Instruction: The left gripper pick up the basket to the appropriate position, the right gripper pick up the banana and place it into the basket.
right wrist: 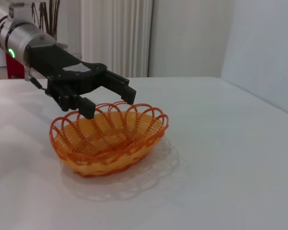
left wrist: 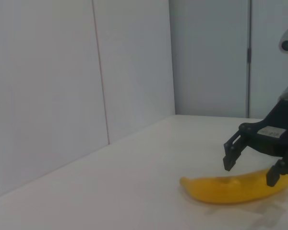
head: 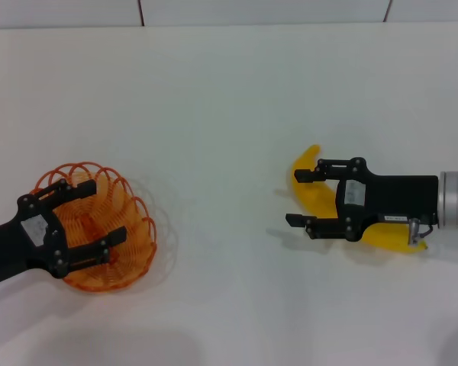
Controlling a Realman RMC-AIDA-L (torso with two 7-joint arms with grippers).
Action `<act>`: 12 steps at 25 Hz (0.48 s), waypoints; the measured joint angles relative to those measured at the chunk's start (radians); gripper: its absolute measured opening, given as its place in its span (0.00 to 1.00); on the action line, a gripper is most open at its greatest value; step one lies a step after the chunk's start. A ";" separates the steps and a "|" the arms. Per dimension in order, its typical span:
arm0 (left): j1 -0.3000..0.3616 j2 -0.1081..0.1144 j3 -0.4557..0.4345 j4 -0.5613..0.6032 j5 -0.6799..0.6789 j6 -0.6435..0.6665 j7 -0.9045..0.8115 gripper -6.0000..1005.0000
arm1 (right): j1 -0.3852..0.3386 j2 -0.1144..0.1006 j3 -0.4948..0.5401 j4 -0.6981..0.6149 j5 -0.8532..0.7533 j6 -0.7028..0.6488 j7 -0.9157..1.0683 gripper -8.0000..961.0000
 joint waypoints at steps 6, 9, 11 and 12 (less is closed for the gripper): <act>0.000 0.000 -0.002 0.000 0.000 0.000 0.000 0.87 | -0.002 0.000 0.006 0.000 0.004 0.000 -0.004 0.74; 0.000 0.000 -0.004 0.000 -0.002 0.000 0.001 0.87 | -0.003 0.000 0.004 0.000 0.005 0.000 -0.005 0.74; -0.001 0.000 -0.016 0.001 -0.011 -0.001 -0.016 0.87 | -0.004 0.000 0.003 0.000 0.005 0.000 -0.005 0.74; -0.002 0.000 -0.027 0.004 -0.019 -0.003 -0.040 0.87 | -0.004 0.000 0.003 0.000 0.005 0.000 -0.005 0.74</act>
